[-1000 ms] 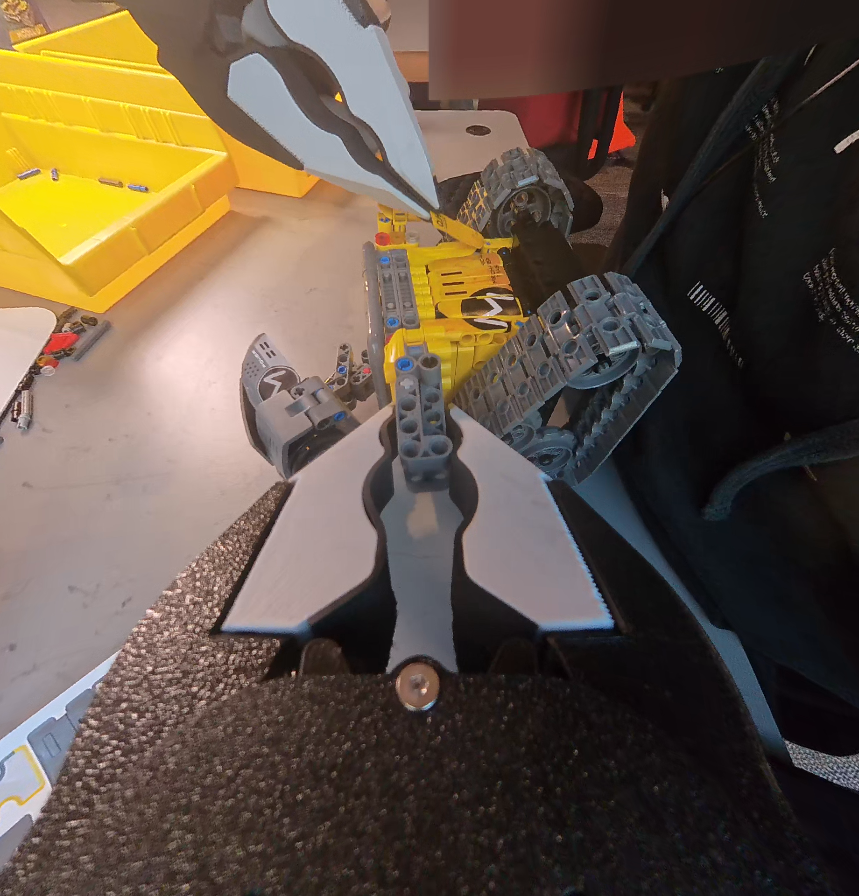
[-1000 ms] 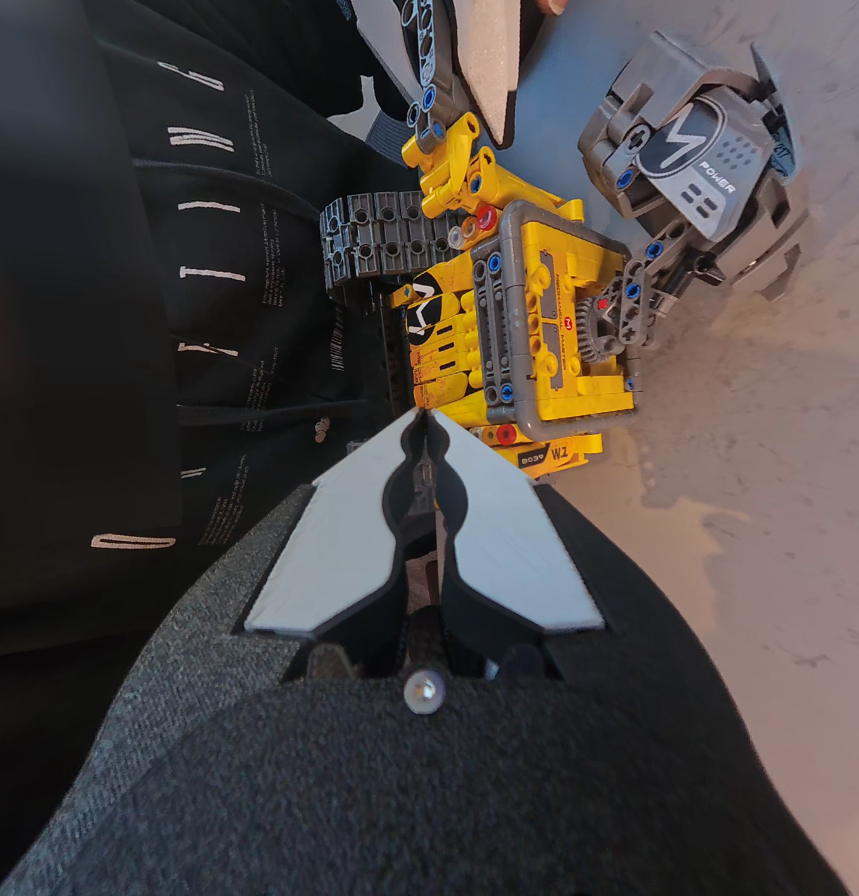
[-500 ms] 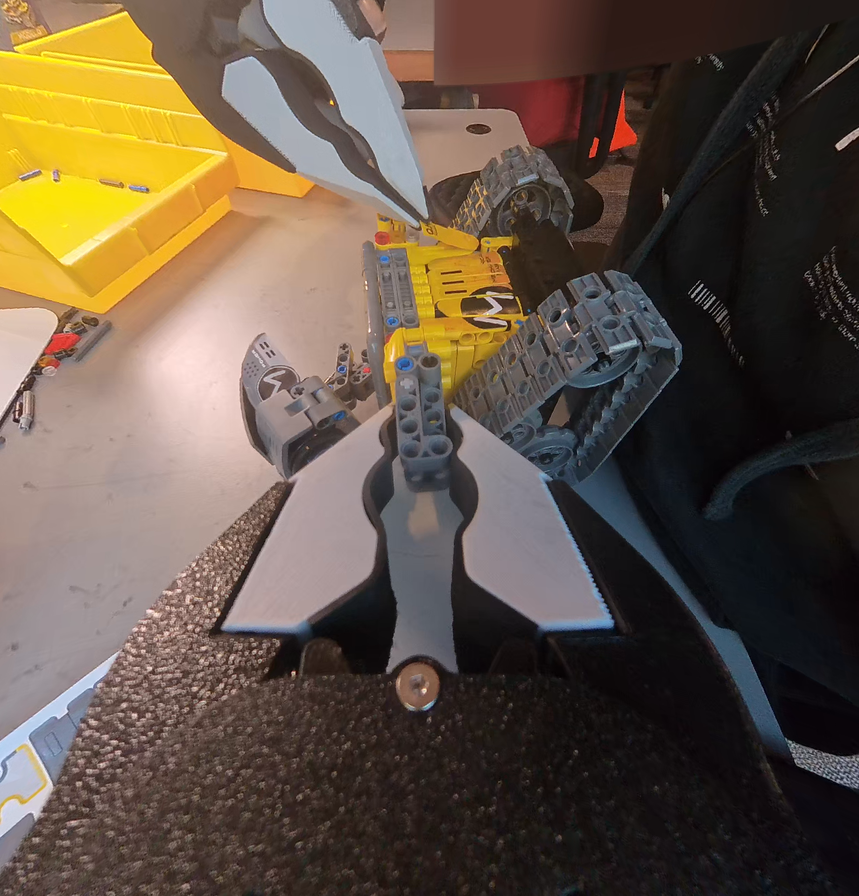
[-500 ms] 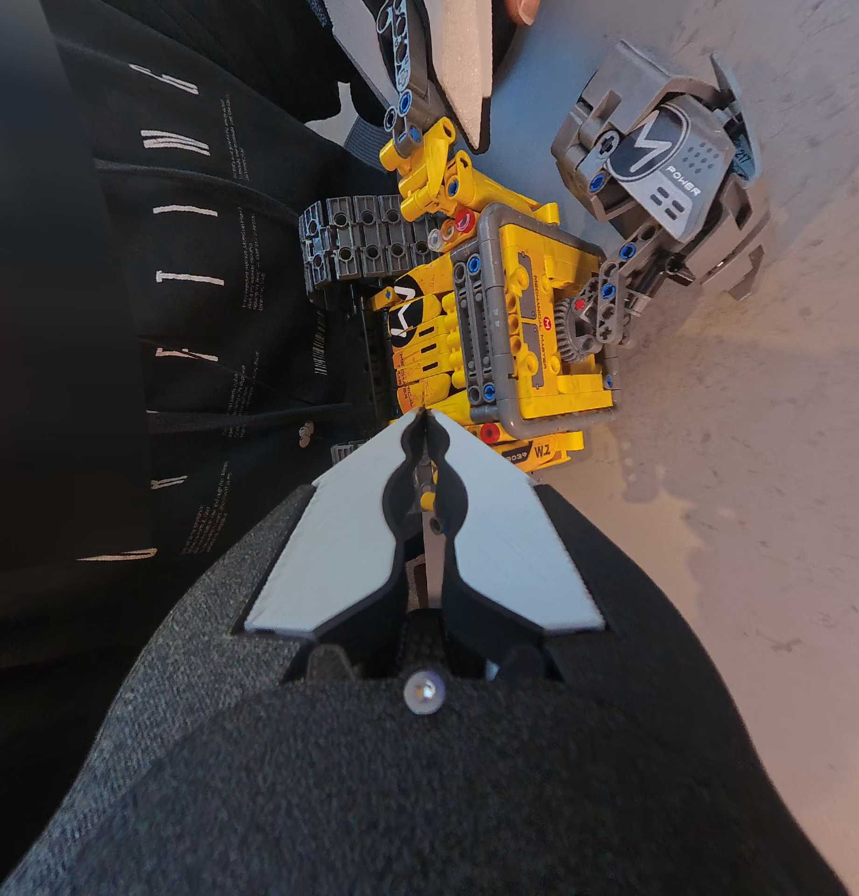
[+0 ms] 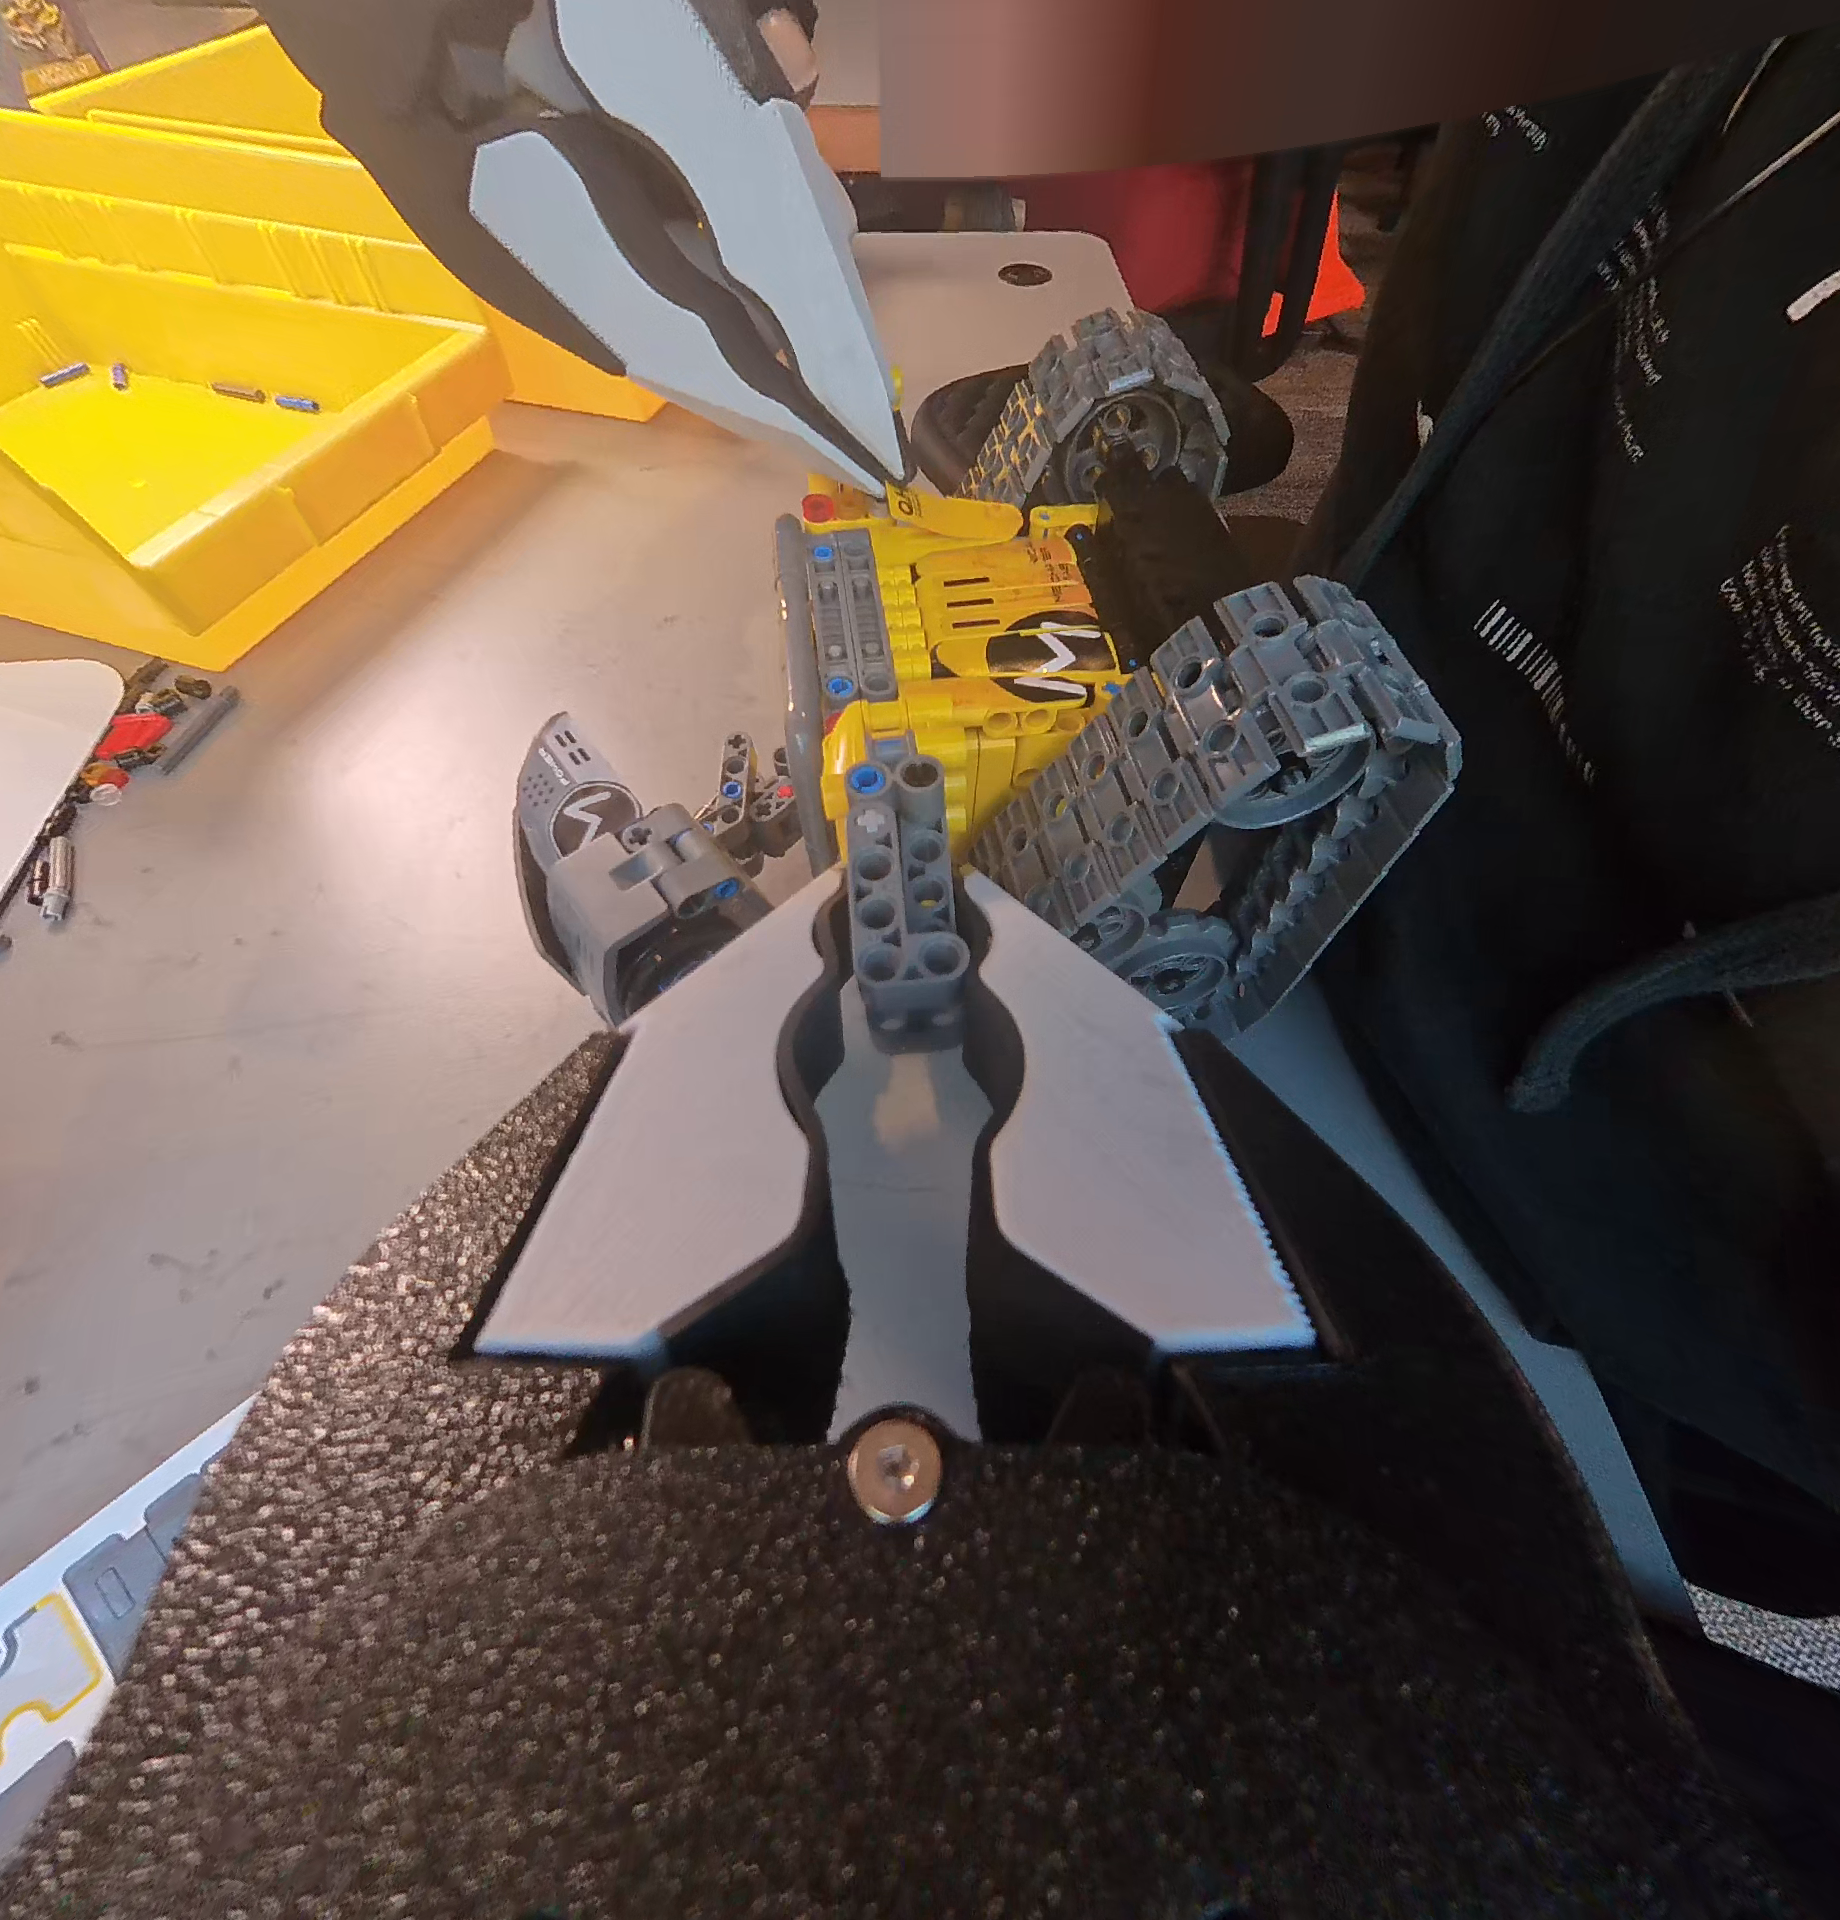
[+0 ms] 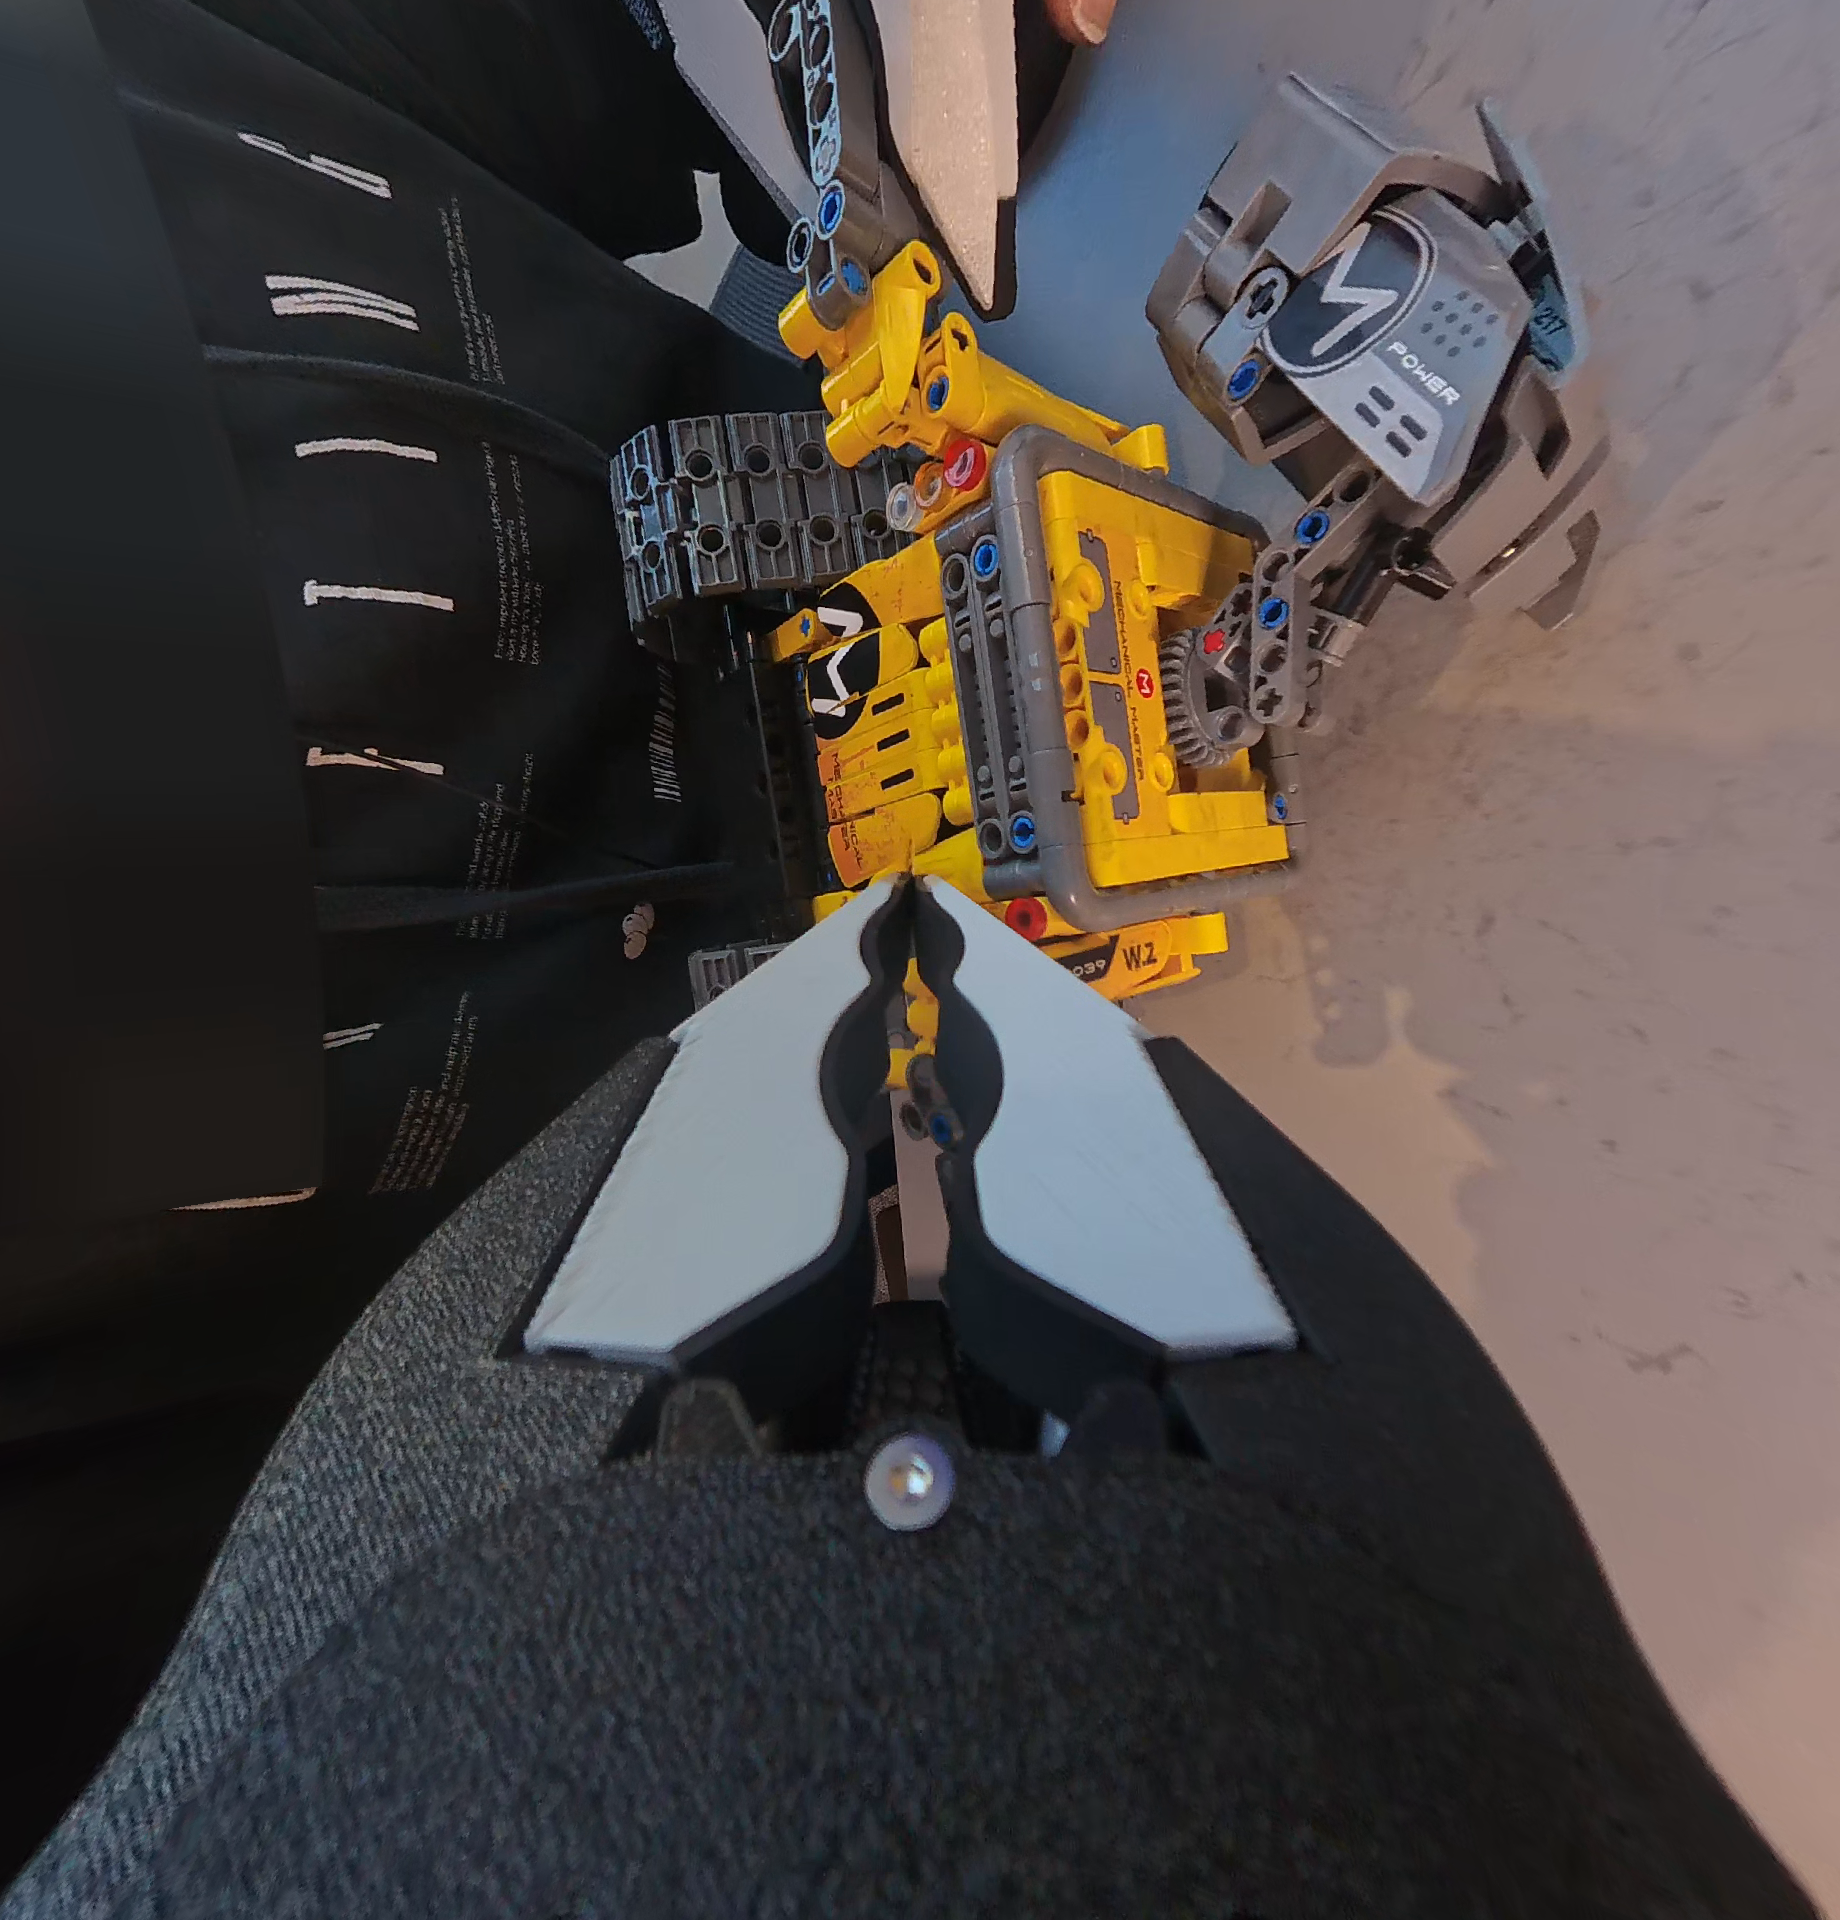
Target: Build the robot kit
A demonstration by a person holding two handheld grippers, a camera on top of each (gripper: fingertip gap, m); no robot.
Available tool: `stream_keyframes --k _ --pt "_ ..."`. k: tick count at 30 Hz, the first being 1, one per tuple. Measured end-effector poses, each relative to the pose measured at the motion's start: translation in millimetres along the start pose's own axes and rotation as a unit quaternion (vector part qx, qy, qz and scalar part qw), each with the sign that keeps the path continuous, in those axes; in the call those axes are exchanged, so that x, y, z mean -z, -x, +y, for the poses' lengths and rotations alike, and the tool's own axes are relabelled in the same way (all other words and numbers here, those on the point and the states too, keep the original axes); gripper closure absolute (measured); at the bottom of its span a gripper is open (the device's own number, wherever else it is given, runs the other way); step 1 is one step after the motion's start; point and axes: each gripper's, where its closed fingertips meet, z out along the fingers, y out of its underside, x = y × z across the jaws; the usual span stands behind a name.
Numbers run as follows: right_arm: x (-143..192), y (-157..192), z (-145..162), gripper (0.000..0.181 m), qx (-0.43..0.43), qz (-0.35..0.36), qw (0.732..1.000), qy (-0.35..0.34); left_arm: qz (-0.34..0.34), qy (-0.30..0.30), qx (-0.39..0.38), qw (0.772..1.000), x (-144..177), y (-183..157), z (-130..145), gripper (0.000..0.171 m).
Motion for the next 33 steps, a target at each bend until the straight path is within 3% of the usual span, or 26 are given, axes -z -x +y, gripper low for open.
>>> stream_keyframes --k 11,19,26,33 --pt "-1.3 0.6 -0.1 0.181 -0.001 -0.001 1.0 -0.004 0.012 -0.008 0.006 1.0 4.9 -3.3 -3.5 0.151" --pt "-0.8 0.1 -0.5 0.181 -0.002 0.003 1.0 -0.006 -0.012 -0.048 0.002 0.999 19.4 1.0 -32.3 0.146" --pt "-2.2 -1.2 0.2 0.181 0.003 0.009 1.0 -0.008 -0.059 -0.005 -0.015 0.998 0.7 4.3 -67.8 0.159" --pt "-2.2 -2.0 1.3 0.181 0.011 0.01 1.0 -0.011 -0.035 0.058 -0.015 0.998 -31.7 -0.1 -77.8 0.169"
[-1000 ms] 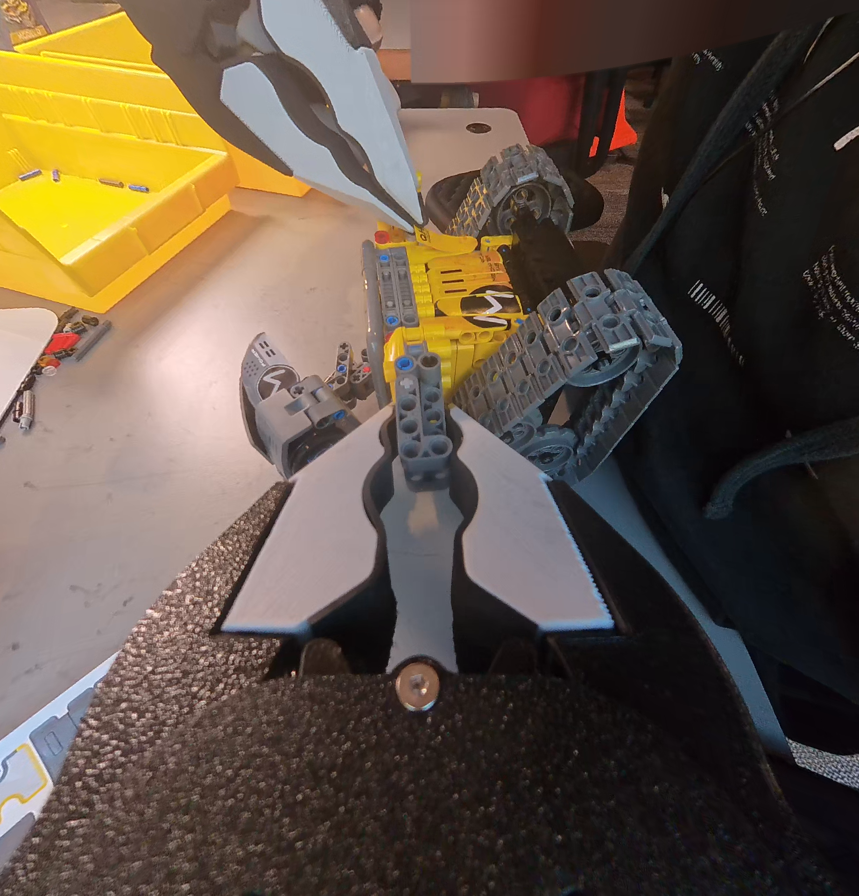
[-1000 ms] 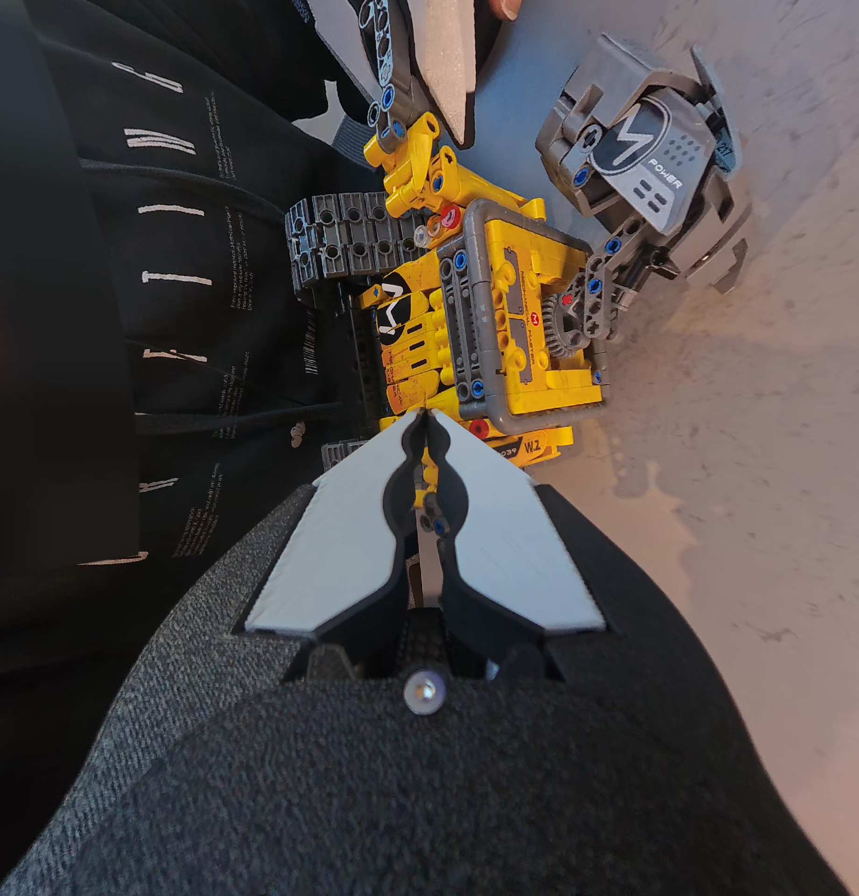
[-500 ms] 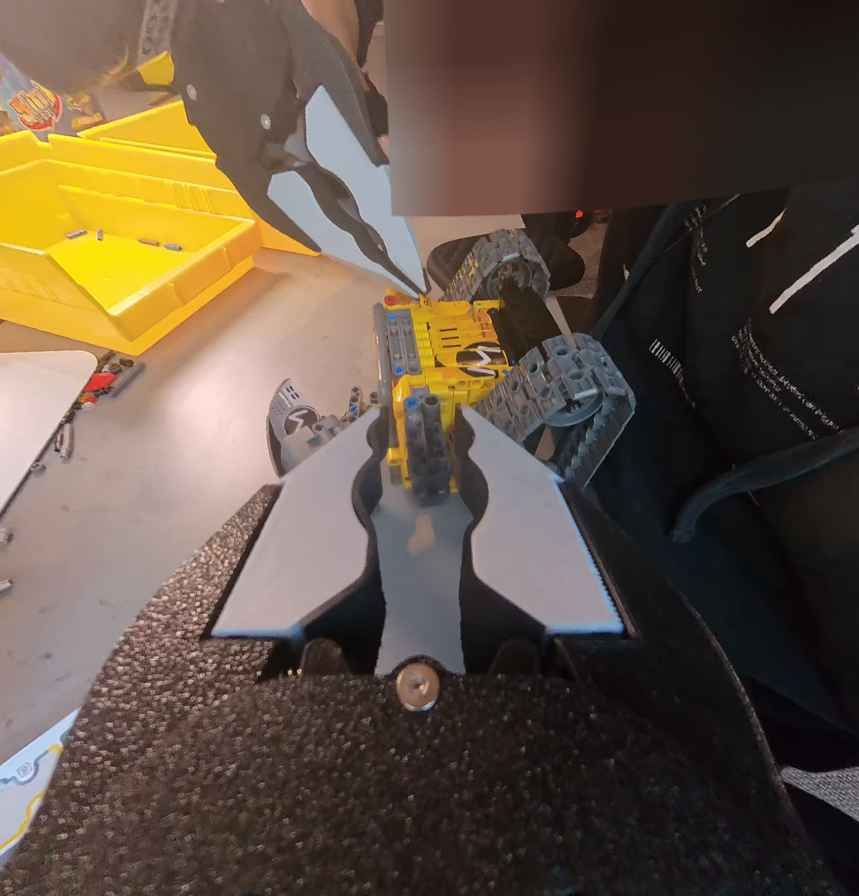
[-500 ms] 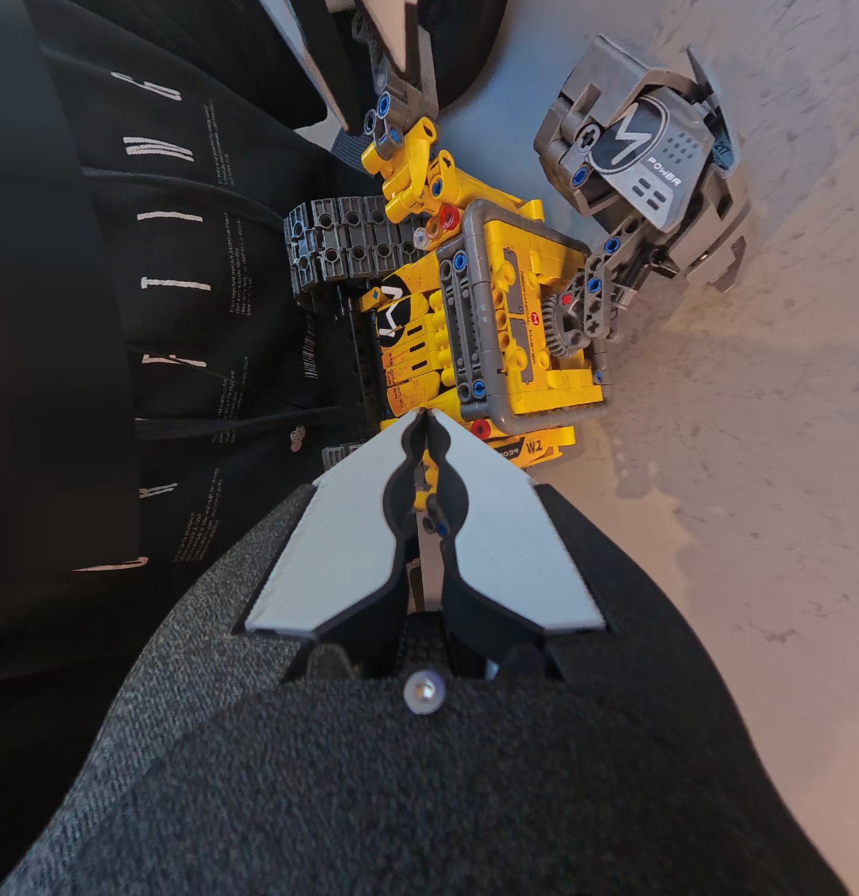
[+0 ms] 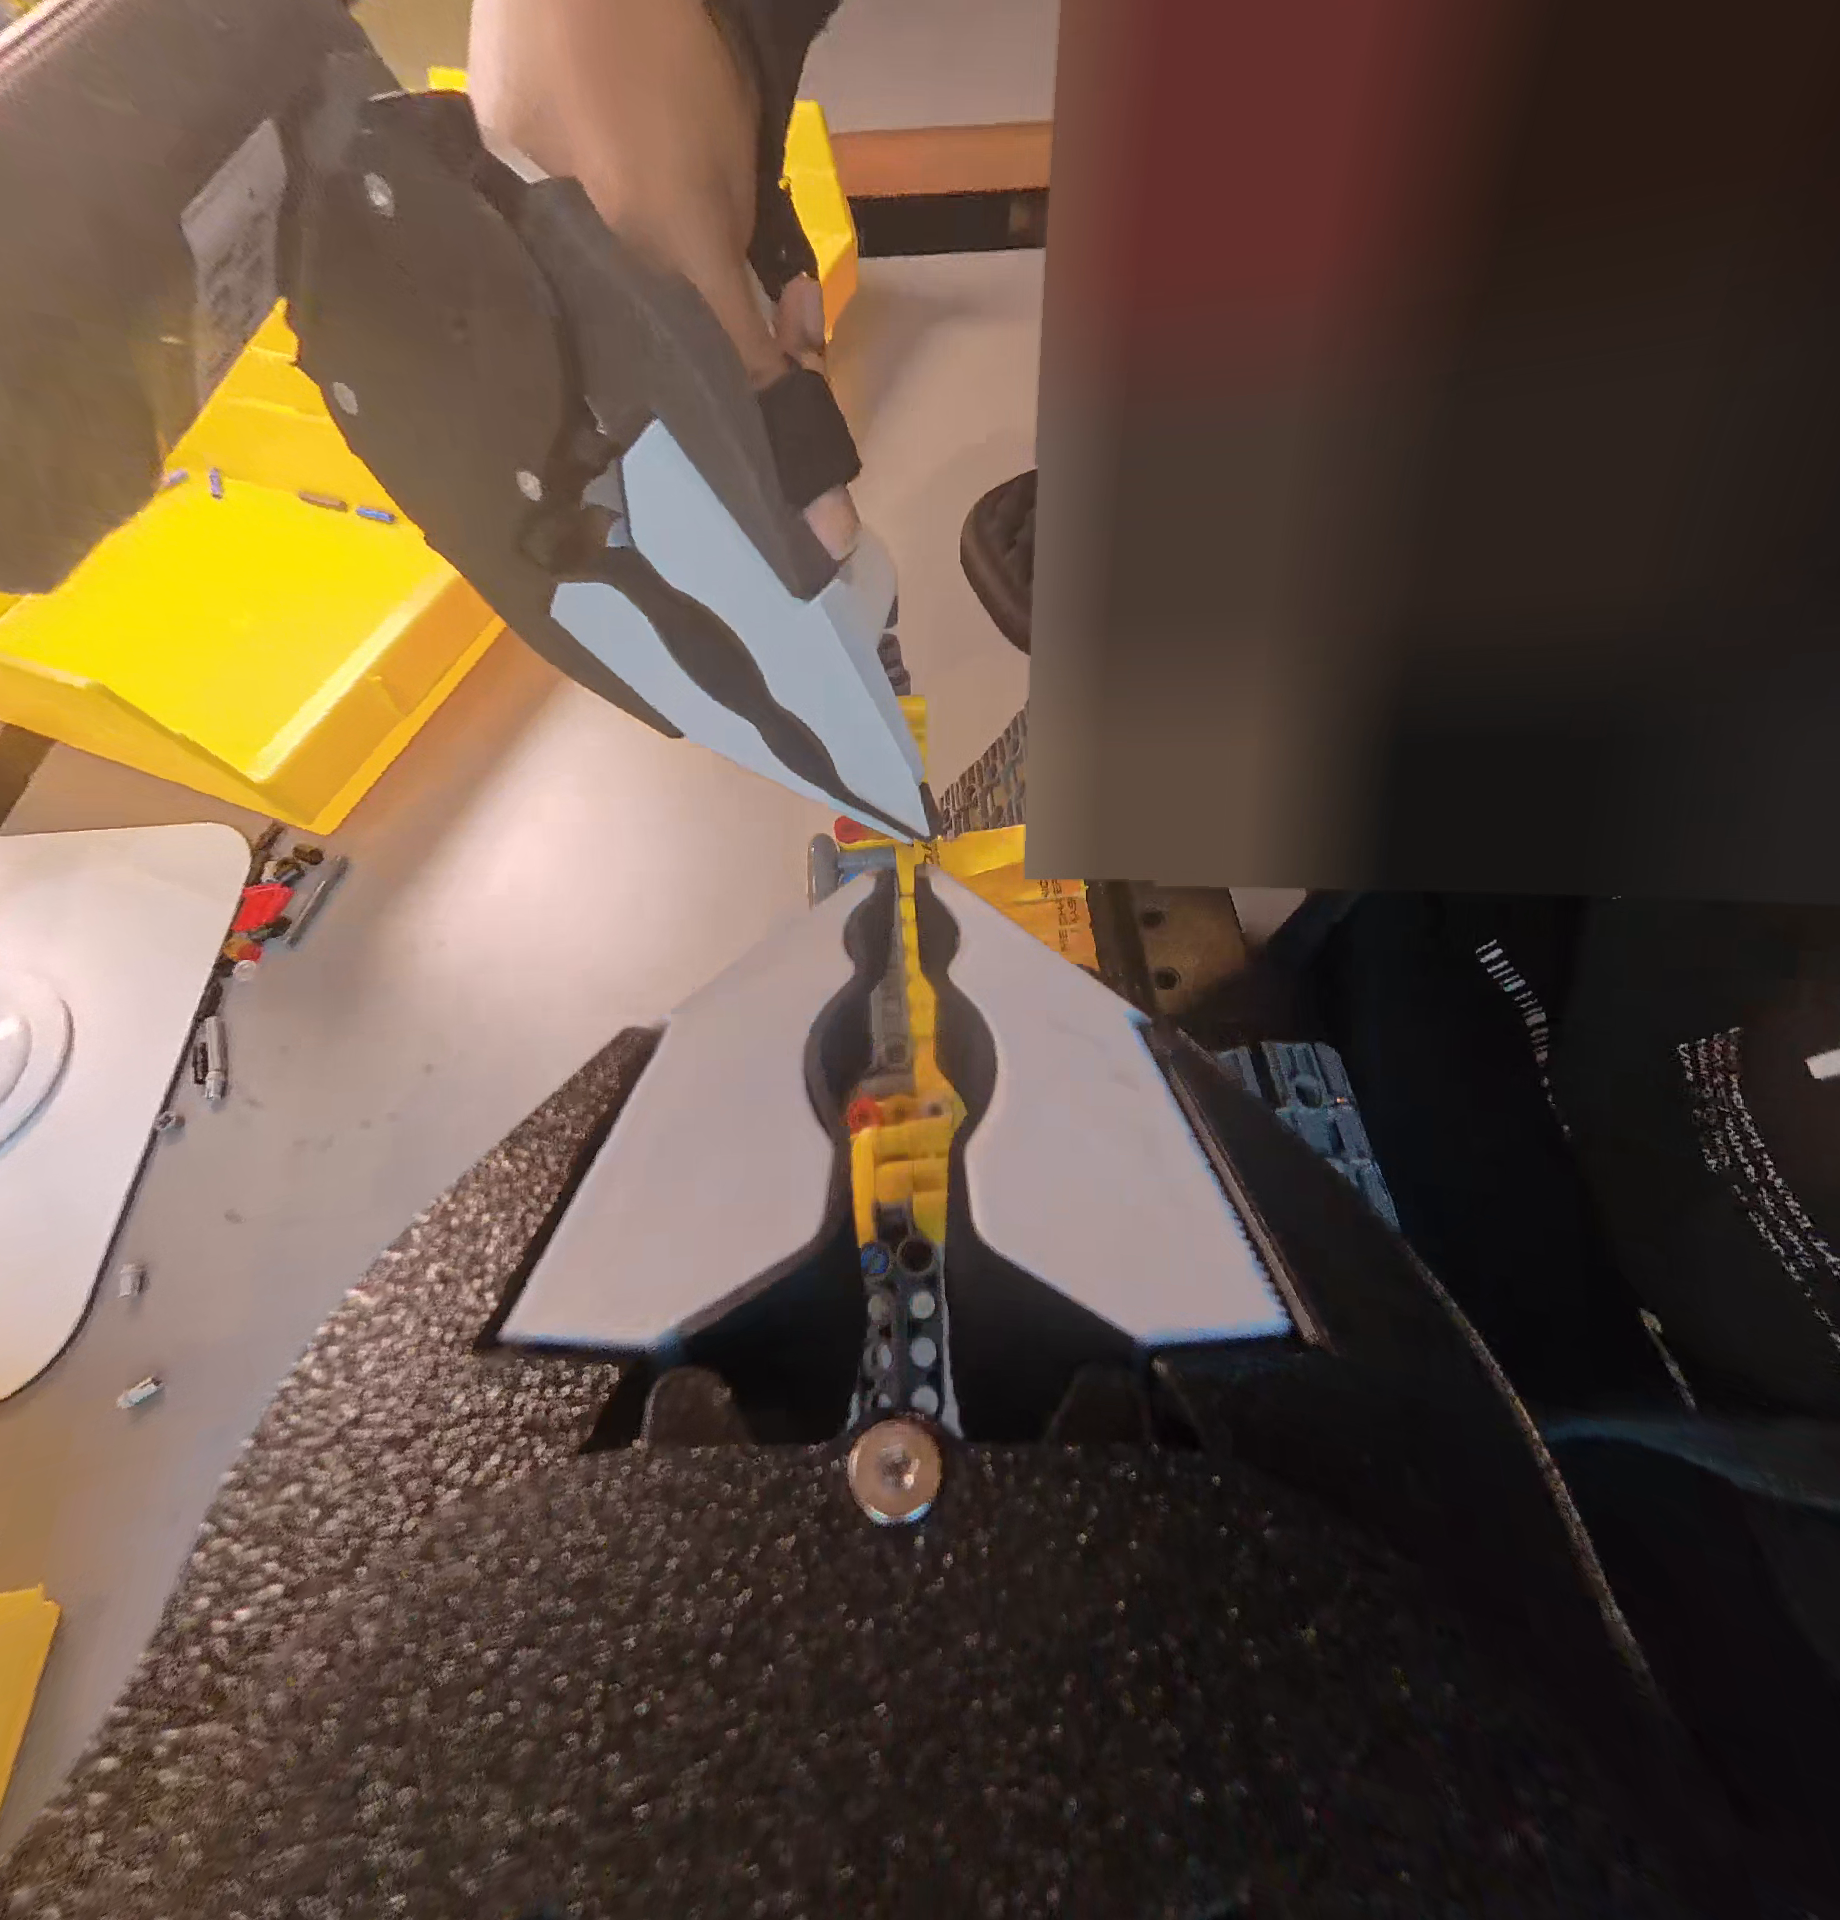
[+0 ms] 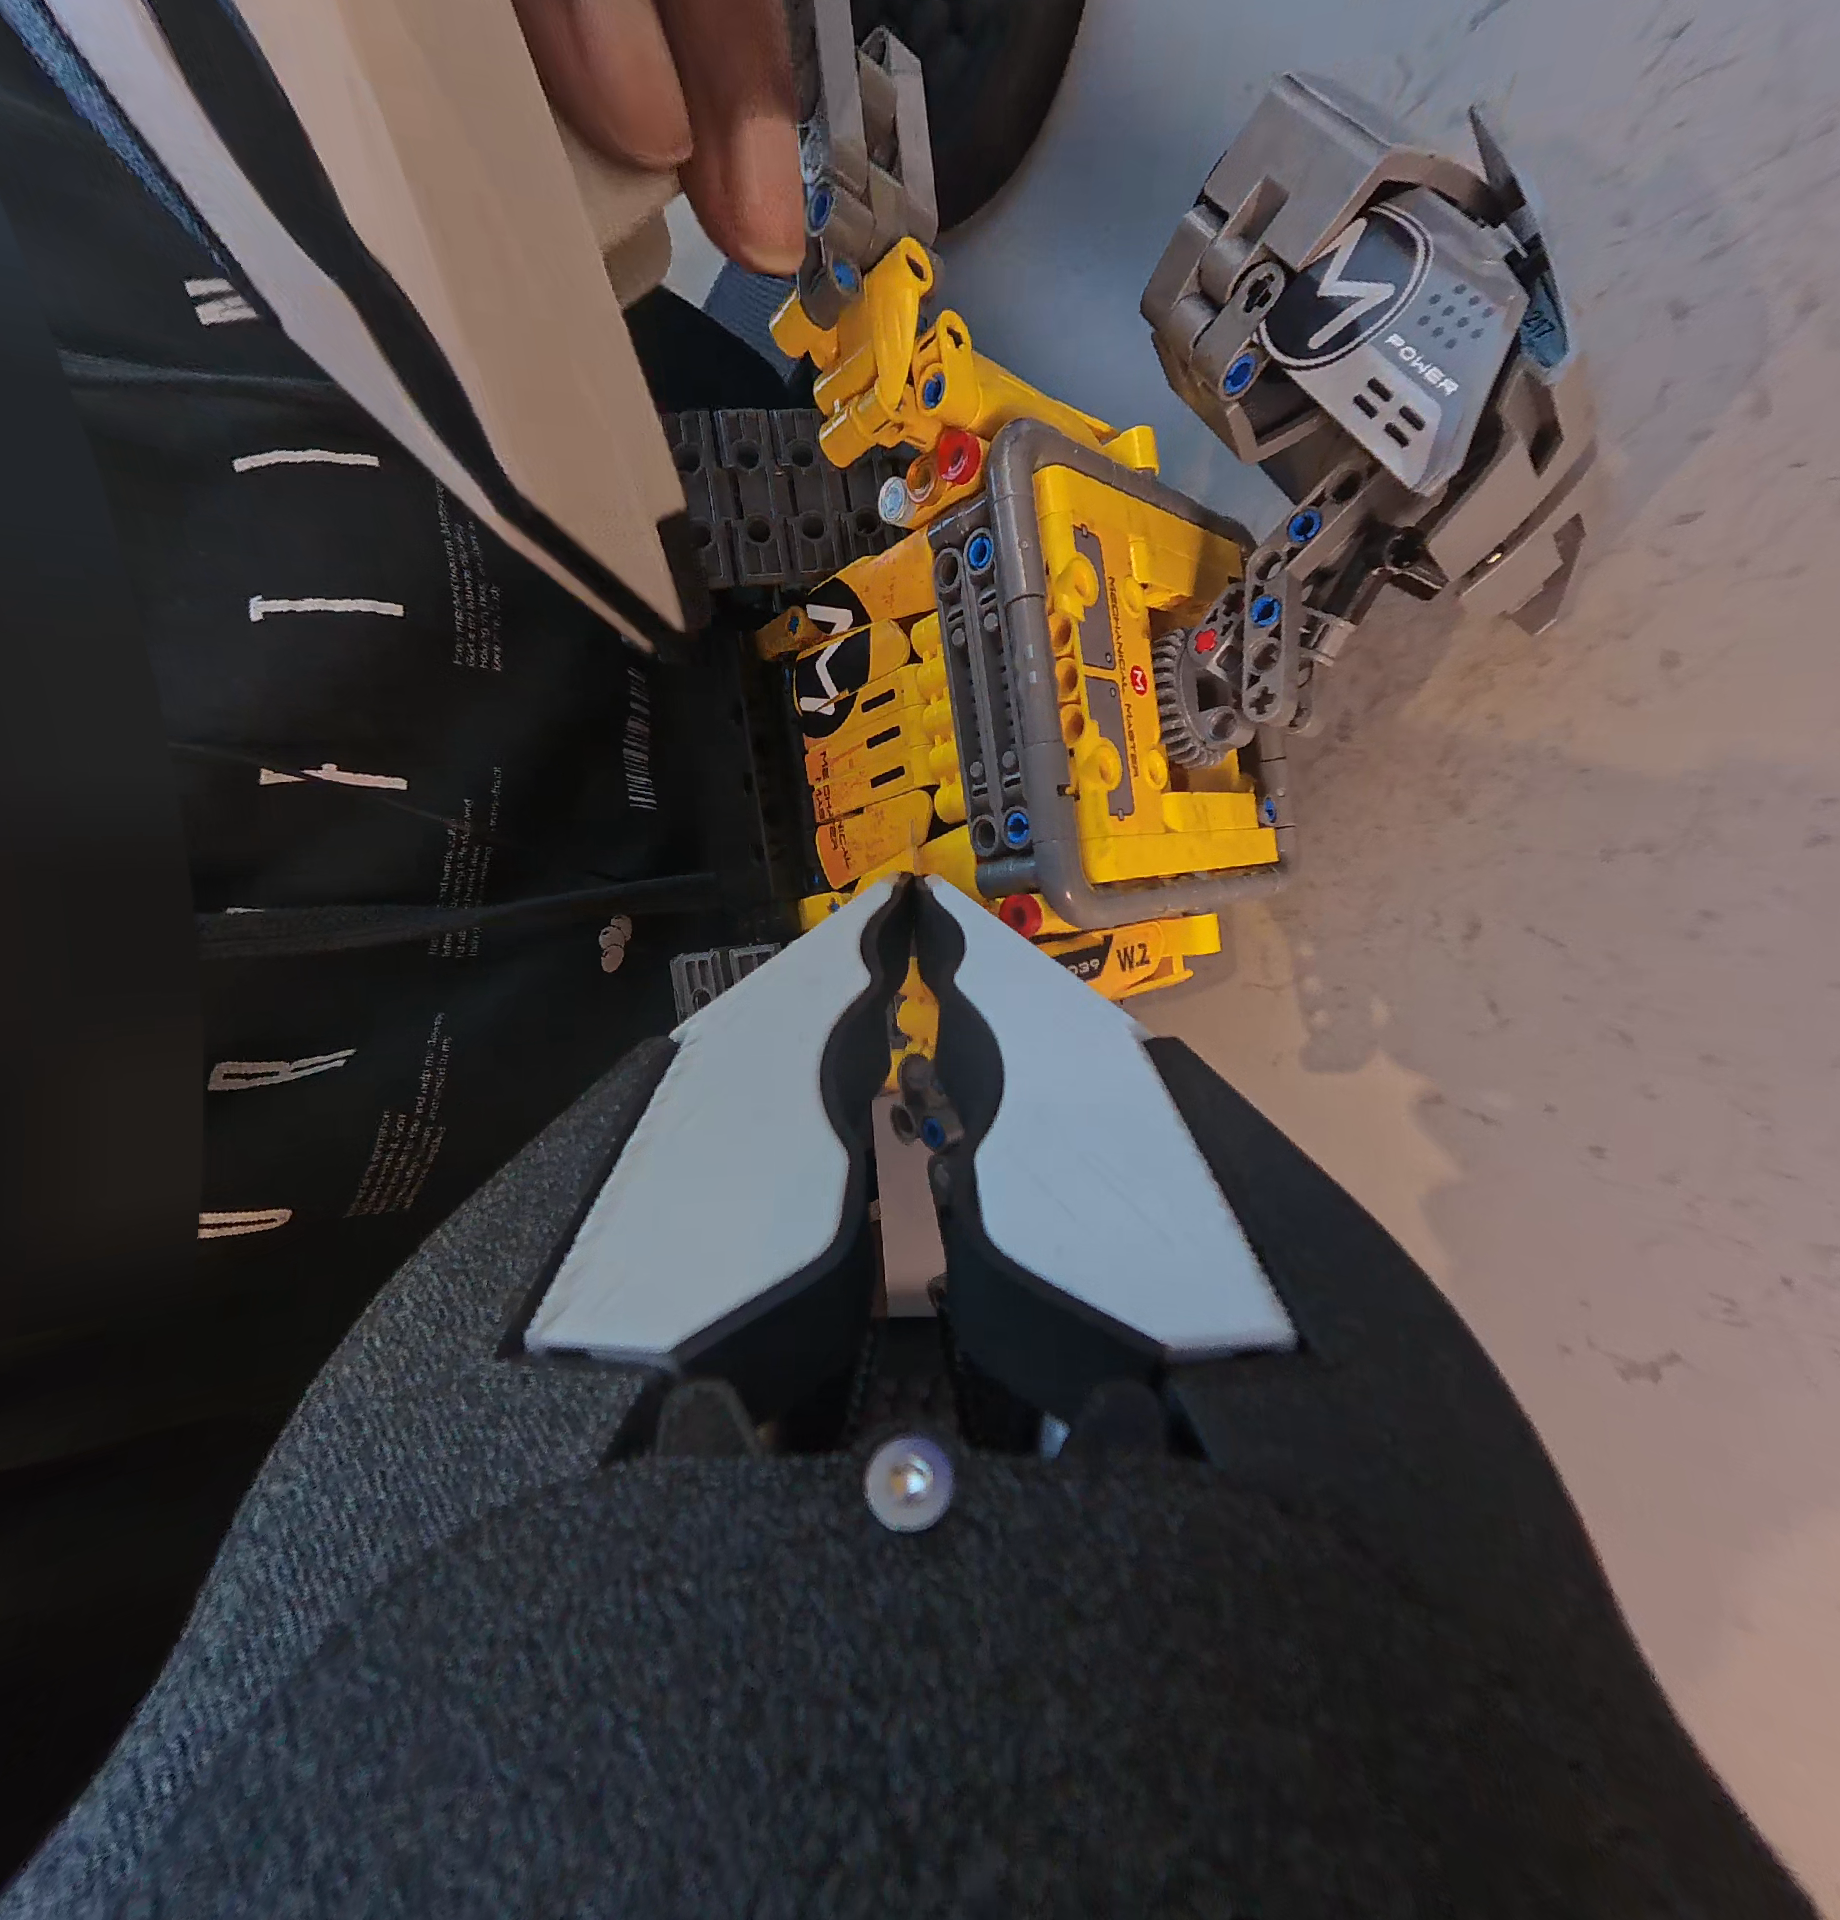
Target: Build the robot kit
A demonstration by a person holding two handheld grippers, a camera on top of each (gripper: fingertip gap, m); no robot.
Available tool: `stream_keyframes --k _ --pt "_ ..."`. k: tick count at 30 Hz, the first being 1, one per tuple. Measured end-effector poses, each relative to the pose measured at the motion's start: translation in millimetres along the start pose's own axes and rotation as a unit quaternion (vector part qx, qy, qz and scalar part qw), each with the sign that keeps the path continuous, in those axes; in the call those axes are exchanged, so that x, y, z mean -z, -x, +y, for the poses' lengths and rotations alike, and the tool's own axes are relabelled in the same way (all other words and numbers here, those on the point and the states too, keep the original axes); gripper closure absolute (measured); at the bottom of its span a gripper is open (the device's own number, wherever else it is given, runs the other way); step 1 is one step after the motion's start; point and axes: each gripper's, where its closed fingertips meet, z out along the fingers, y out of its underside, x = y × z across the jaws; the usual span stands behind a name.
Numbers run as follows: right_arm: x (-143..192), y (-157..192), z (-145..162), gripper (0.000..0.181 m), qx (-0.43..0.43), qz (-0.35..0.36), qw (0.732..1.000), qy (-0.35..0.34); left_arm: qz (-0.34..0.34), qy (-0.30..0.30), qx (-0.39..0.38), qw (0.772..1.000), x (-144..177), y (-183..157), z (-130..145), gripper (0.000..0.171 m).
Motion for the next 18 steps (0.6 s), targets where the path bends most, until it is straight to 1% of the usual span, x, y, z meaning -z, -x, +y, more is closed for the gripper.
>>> stream_keyframes --k 4,12,18 --pt "1.1 -0.4 0.8 0.181 0.001 0.0 1.0 -0.003 0.015 0.035 -0.011 0.999 -14.7 -4.4 0.7 0.171" --pt "0.6 -0.5 0.7 0.181 0.007 0.005 1.0 -0.001 0.041 0.097 -0.047 0.993 -39.7 -16.8 5.2 0.171" --pt "1.5 0.7 0.9 0.181 0.009 0.009 1.0 -0.001 0.052 0.122 -0.054 0.99 -51.1 -20.4 13.5 0.171"
